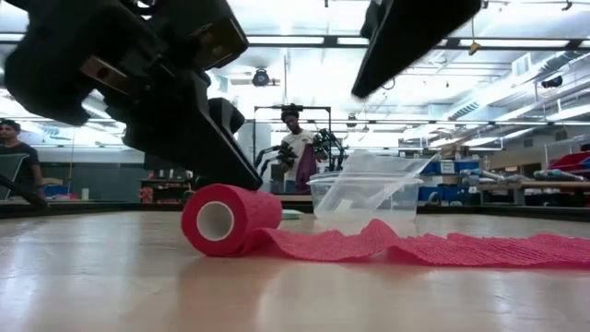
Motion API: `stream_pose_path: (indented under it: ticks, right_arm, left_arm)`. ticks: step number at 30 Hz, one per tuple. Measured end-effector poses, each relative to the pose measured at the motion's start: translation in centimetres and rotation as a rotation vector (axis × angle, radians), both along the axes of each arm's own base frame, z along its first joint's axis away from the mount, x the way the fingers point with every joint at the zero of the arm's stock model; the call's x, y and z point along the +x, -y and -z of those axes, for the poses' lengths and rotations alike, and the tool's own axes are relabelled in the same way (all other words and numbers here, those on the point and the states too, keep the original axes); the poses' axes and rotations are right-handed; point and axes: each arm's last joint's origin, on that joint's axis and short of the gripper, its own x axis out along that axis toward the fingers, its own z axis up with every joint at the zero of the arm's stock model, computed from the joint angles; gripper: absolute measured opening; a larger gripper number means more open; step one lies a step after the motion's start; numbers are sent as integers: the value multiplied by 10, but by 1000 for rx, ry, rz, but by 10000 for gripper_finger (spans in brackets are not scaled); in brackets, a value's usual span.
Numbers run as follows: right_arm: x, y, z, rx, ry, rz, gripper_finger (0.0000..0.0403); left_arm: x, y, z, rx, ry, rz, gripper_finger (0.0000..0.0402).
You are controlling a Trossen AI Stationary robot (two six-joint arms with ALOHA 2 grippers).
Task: Roll bandage
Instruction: Roll the red bandage
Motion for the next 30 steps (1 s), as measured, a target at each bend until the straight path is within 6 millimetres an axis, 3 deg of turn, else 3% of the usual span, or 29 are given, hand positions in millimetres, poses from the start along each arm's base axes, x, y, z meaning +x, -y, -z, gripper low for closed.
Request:
stream_pose_path:
  ticks: [6, 14, 21, 30]
  right_arm:
    - [-7, -16, -15, 21, 117, -17, 50]
    - [-13, -33, -20, 14, 193, -43, 50]
    - [-20, -43, -21, -10, 215, -40, 50]
    - [-24, -41, -18, -61, 192, -22, 50]
  left_arm:
    - [20, -2, 6, 5, -4, 27, 72]
    - [47, 0, 6, 64, 8, 82, 72]
    - [58, -3, -5, 69, -32, 82, 72]
    - [65, 15, -29, 92, -104, 137, 72]
